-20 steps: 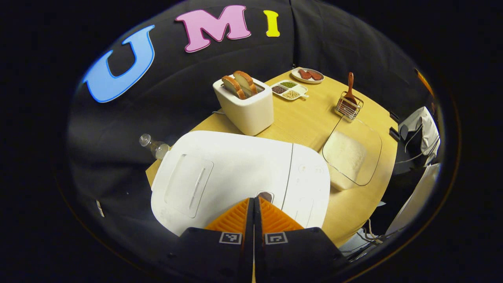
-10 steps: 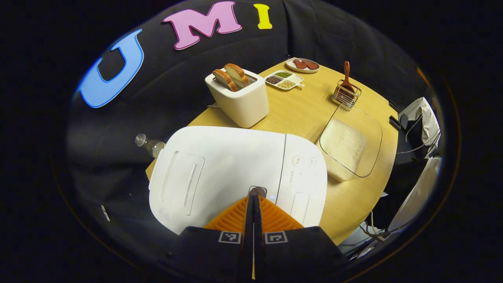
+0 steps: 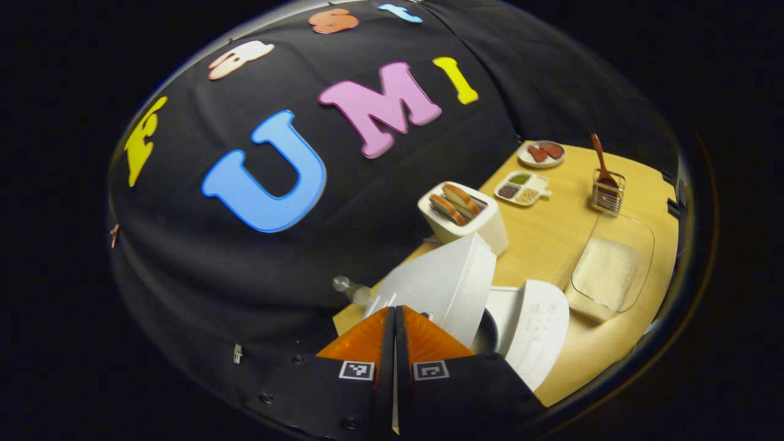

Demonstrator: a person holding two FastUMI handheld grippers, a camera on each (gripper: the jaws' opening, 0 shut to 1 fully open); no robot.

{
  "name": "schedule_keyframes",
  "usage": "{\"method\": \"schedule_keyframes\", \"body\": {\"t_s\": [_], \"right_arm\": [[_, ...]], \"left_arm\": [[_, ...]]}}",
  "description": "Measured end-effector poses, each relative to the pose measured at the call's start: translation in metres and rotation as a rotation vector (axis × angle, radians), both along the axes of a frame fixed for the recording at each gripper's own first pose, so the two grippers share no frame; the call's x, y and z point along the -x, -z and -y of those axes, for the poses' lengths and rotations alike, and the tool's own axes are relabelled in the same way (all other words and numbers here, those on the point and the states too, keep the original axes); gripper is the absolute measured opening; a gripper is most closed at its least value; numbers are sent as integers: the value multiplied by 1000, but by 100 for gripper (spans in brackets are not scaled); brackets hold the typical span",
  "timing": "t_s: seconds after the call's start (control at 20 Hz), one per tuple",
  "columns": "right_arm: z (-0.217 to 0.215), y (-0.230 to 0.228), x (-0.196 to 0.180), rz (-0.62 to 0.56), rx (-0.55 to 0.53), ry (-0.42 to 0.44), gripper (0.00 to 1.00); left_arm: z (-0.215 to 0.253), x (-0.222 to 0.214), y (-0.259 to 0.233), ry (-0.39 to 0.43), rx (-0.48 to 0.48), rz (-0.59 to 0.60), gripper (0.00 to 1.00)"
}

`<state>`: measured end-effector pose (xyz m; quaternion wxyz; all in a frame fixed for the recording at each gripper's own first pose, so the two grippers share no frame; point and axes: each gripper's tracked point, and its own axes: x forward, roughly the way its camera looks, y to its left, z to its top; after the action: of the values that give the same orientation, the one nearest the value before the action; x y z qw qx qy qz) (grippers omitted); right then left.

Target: Close the left gripper, press the button to open the rice cooker; take a wooden spoon from the chopstick holder with the right hand, scoop a spoonful of rice and pour it into the rice cooker, then put the wooden spoon back into the chopstick holder.

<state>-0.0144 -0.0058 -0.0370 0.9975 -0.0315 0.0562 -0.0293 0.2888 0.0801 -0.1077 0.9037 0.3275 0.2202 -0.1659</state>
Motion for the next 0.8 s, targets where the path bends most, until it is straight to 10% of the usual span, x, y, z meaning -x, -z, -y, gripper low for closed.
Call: {"method": "schedule_keyframes", "body": {"t_s": [0.1,0.5,0.8], "right_arm": [[-1,-5,0,20,-14,-11,98],[-23,-17,-7,62,-126,-97,98],[-22,-3,-24,26,-70,-130,98]], "left_arm": [[7,16,-29,-12,156,49,12],[2,90,-91,-85,501,281,97],[14,155,-130,-122,602,414,97]]}}
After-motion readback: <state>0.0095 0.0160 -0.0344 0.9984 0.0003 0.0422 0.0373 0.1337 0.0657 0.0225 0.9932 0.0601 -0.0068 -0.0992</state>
